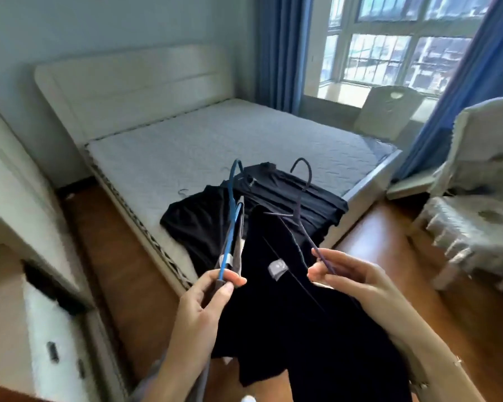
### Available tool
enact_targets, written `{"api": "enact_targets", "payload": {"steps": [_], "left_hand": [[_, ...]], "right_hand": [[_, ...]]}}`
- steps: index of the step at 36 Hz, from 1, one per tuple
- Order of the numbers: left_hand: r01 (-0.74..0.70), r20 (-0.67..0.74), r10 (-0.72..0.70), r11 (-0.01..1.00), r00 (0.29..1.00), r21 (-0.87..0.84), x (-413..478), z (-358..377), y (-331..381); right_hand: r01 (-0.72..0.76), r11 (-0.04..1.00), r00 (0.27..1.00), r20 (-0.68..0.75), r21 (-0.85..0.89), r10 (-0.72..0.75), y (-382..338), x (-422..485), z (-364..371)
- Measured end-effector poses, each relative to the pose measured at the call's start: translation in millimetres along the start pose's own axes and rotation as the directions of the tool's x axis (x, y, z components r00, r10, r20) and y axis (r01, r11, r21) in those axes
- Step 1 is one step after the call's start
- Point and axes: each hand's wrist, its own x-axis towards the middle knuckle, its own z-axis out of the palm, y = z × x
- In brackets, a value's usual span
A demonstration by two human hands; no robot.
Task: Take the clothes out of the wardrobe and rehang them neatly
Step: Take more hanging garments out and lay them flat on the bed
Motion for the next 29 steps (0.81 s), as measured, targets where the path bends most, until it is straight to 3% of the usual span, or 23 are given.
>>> {"api": "enact_targets", "payload": {"steps": [7, 15, 21, 29], "left_hand": [[-0.003, 0.304, 0.020, 0.998, 0.952, -0.055, 25, 87, 20], [-0.047, 0.505, 0.071, 0.997, 0.860, -0.060, 89, 184, 17], [0.064, 0.581, 0.012, 0.992, 0.813, -0.109, 160, 251, 10], [0.022, 0.619, 0.048, 0.994, 0.784, -0.105, 226, 345, 30]], "right_hand": [[0.025, 1.000, 0.982, -0.187, 0.014, -0.022, -14, -40, -79], [-0.002, 1.000, 0.927, -0.376, -0.003, 0.001, -17, -34, -165], [-0.013, 1.000, 0.877, -0.480, -0.025, -0.001, -22, 3, -235], [0.034, 0.996, 0.813, -0.578, -0.077, -0.072, -32, 34, -321]]}}
